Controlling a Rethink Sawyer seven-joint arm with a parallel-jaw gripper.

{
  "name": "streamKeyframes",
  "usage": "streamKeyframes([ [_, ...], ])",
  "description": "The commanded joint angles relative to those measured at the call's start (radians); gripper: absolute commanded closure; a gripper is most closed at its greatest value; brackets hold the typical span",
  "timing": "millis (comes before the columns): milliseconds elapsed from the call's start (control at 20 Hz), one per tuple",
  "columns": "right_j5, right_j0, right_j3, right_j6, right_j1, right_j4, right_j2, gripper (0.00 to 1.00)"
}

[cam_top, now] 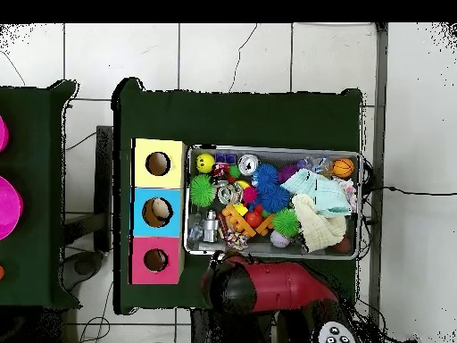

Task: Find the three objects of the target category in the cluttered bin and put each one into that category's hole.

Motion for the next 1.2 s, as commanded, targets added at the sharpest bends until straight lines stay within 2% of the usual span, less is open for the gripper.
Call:
streamKeyframes([
  [50,-0.091,0.064,0.021,0.212,0.059,0.014,-0.074,1.00],
  [350,-0.093,0.131,0.027,0.211,0.041,0.058,-0.098,1.00],
  [800,0.030,0.283,0.013,0.254,-0.039,0.179,-0.145,1.00],
  [1200,0.056,0.416,-0.044,0.281,0.003,0.284,-0.217,1.00],
])
